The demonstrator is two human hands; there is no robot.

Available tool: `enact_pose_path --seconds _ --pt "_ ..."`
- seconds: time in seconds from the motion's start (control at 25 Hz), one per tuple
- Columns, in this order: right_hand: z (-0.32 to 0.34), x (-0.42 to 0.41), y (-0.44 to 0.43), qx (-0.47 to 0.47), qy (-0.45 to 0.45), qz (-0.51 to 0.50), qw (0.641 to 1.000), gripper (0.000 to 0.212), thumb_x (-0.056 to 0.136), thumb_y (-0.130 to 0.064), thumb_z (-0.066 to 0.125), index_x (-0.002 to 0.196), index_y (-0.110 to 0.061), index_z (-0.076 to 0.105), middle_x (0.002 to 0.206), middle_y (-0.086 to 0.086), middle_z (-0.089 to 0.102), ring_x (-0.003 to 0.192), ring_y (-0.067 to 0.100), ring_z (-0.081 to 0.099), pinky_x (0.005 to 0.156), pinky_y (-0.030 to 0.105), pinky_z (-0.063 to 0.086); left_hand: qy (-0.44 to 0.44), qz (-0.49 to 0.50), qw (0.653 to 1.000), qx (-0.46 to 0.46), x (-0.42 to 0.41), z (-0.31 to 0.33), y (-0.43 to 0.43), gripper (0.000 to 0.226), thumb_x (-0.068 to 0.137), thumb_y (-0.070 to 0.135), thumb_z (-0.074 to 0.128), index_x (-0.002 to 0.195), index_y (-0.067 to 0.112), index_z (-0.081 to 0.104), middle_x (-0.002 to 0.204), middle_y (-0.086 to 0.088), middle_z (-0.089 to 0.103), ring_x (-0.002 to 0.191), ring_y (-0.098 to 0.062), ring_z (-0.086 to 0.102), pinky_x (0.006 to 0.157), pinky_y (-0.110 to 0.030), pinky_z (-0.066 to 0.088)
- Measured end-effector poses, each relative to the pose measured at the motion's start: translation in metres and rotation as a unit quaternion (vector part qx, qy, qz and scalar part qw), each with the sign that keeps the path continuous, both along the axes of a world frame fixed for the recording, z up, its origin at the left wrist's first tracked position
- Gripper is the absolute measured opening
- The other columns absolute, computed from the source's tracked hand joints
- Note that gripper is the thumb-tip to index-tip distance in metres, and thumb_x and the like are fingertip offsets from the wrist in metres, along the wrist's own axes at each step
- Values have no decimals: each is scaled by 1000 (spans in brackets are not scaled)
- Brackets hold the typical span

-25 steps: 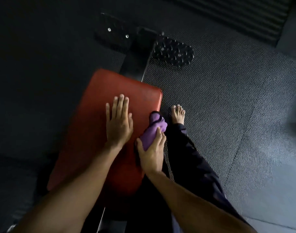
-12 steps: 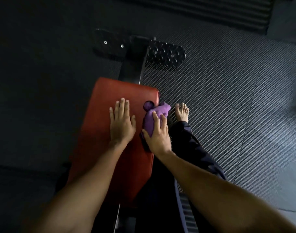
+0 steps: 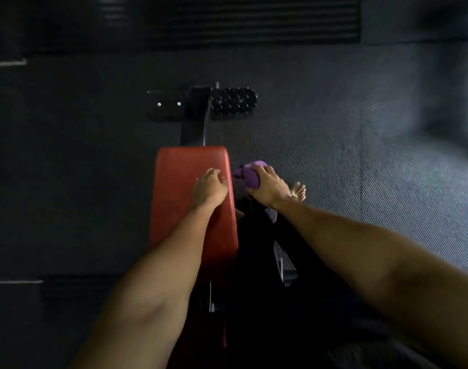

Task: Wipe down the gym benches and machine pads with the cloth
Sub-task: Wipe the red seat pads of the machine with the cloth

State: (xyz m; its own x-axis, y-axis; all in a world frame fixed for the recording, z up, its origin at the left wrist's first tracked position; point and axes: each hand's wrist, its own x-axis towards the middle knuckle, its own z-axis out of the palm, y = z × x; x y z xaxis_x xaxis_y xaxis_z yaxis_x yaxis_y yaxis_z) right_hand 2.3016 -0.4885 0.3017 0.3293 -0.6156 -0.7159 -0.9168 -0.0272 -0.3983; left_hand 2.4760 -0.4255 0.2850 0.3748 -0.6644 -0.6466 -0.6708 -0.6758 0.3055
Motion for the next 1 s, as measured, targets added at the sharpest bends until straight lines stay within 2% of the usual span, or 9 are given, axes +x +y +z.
enact_pose_path --seconds 0.08,0.32,0.56,0.76,0.88,1.0 --pt "25 -29 -11 -6 8 -34 999 69 88 -42 68 149 -32 38 147 10 42 117 45 58 92 47 51 8 -11 1000 0 -15 25 -16 42 100 28 46 138 13 55 145 -7 52 135 -29 47 116 -41 34" --pt "94 -123 -47 4 15 -123 992 64 87 -42 66 145 -34 40 144 7 43 115 41 59 95 48 52 15 -90 996 21 -88 85 -77 45 99 27 46 142 13 53 149 -11 50 137 -30 46 116 -39 34" --pt "138 -225 -90 -27 22 -214 976 65 86 -43 67 145 -33 41 145 6 44 119 39 59 97 45 51 -16 -222 975 0 -191 138 -169 46 100 33 42 145 24 50 153 -2 44 137 -28 44 111 -40 37" --pt "156 -318 -107 -46 44 -339 939 68 87 -43 68 147 -31 40 148 6 42 122 40 57 98 45 50 -17 -364 931 -4 -289 159 -237 46 101 34 43 145 24 50 153 -3 44 137 -28 45 109 -38 37" --pt "169 -372 -109 -53 62 -423 902 72 85 -42 70 149 -30 39 150 6 42 124 38 56 98 45 50 -4 -470 883 -8 -356 168 -282 47 100 33 44 146 23 48 152 -3 45 138 -26 45 107 -38 39" --pt "188 -422 -103 -69 75 -522 847 71 85 -43 70 148 -30 41 148 4 43 124 36 56 97 44 50 -2 -570 821 -23 -436 186 -319 49 100 33 43 148 24 46 153 -2 43 138 -25 45 107 -40 40"
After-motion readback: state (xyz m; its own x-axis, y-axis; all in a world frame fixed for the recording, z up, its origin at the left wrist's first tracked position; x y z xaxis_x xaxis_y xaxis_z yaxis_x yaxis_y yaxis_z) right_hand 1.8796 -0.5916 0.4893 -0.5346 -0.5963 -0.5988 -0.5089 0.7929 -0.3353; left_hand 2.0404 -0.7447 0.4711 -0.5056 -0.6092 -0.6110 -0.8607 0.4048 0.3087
